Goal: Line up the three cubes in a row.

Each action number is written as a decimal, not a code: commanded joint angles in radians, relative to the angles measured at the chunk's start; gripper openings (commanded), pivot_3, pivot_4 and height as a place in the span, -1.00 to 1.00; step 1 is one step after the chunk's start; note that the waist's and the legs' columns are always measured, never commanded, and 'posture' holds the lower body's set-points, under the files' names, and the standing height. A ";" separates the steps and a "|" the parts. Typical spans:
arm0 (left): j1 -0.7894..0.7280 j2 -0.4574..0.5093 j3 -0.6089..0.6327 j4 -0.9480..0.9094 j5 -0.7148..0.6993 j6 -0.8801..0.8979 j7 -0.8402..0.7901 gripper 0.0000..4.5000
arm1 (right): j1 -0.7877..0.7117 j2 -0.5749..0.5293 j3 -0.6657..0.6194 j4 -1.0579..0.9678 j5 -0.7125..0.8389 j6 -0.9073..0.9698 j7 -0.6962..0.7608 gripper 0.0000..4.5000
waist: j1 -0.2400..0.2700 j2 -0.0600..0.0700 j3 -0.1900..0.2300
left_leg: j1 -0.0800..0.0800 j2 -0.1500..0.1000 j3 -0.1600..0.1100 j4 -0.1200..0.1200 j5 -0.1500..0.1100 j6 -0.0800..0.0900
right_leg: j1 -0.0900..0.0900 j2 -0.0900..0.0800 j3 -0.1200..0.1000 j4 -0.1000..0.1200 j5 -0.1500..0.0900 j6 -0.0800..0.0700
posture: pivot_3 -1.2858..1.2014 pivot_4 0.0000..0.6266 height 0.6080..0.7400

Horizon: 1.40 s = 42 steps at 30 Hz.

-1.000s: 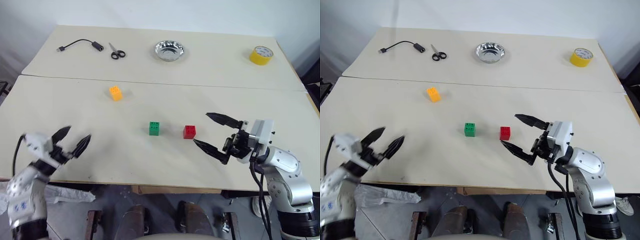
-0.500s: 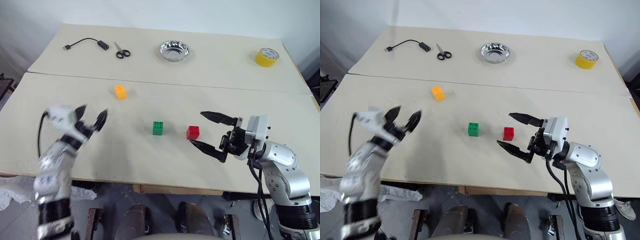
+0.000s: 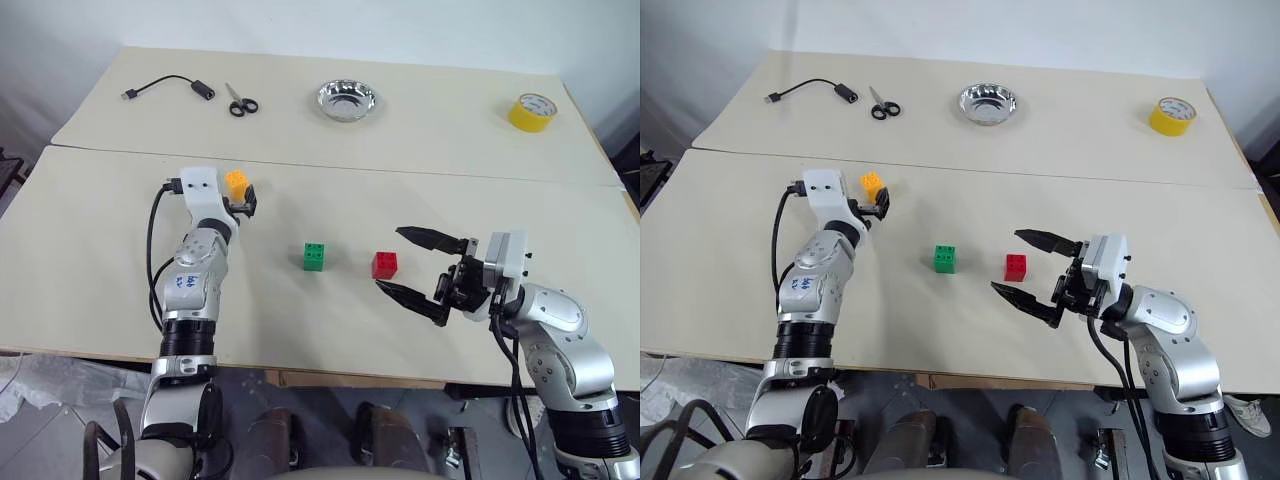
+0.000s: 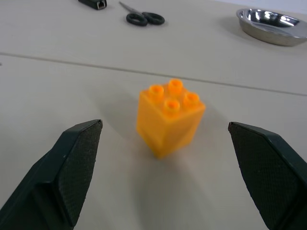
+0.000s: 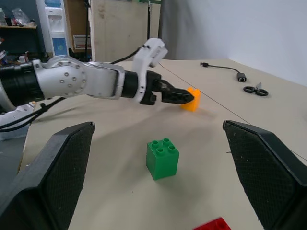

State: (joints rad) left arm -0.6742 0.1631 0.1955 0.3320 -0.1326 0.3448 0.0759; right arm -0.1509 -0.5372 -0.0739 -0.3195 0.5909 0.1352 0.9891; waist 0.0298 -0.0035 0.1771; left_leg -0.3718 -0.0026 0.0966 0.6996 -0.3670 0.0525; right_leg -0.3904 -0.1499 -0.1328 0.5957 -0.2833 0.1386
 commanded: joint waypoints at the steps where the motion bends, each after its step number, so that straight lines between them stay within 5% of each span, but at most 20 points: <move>1: -0.046 -0.006 0.002 0.066 0.007 -0.050 0.005 0.99 | 0.001 0.007 -0.005 -0.033 0.006 -0.005 -0.010 1.00 | -0.002 0.000 0.000 | 0.000 0.000 0.000 0.000 0.000 0.000 | 0.000 0.000 0.000 0.000 0.000 0.000 | 0.03 -0.52 1.00; 9: -0.134 -0.005 0.002 0.210 0.009 -0.101 0.004 0.99 | 0.009 0.007 0.001 -0.036 0.005 -0.005 -0.016 1.00 | -0.003 0.000 0.000 | 0.000 0.000 0.000 0.000 0.000 0.000 | 0.000 0.000 0.000 0.000 0.000 0.000 | 0.03 -0.52 1.00; 18: -0.094 0.021 -0.006 0.191 0.002 -0.118 -0.066 -0.08 | 0.024 0.005 -0.001 -0.036 0.003 -0.007 -0.017 1.00 | -0.005 0.000 0.000 | 0.000 0.000 0.000 0.000 0.000 0.000 | 0.000 0.000 0.000 0.000 0.000 0.000 | 0.03 -0.52 1.00; 24: -0.037 0.101 0.003 0.143 -0.084 -0.153 -0.330 -0.08 | 0.024 0.003 -0.003 -0.034 0.001 -0.006 -0.015 1.00 | -0.007 0.000 0.000 | 0.000 0.001 0.000 0.000 0.000 0.000 | 0.000 0.001 0.000 0.000 0.000 0.000 | 0.03 -0.52 1.00; 31: 0.070 0.407 -0.052 0.145 -0.149 -0.287 -0.964 -0.08 | 0.041 -0.018 -0.023 -0.042 0.004 -0.003 -0.006 1.00 | -0.023 0.000 0.000 | 0.000 0.000 0.002 -0.001 0.000 -0.001 | -0.002 0.002 0.000 0.000 0.000 0.000 | 0.03 -0.52 1.00; 36: 0.136 0.486 -0.061 0.150 -0.144 -0.331 -1.089 -0.08 | 0.063 -0.016 -0.030 -0.056 0.002 -0.006 -0.019 1.00 | -0.018 0.000 0.000 | 0.000 0.001 0.001 -0.001 0.000 -0.001 | -0.001 0.001 0.000 0.000 0.000 0.000 | 0.03 -0.52 1.00; 42: 0.202 0.417 -0.047 0.031 -0.138 -0.246 -0.941 0.76 | 0.092 -0.011 -0.027 -0.079 0.000 -0.005 -0.031 1.00 | -0.008 0.000 0.000 | 0.000 0.001 0.001 -0.001 0.000 -0.001 | -0.001 0.001 0.000 0.000 0.000 0.000 | 0.03 -0.52 1.00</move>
State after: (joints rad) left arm -0.4818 0.6008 0.1402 0.4321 -0.2692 0.0674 -0.9372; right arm -0.0603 -0.5460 -0.0835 -0.3550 0.5796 0.1357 0.9660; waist 0.0215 -0.0033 0.1774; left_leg -0.3716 -0.0018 0.0977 0.6993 -0.3669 0.0519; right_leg -0.3911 -0.1494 -0.1325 0.5962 -0.2836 0.1383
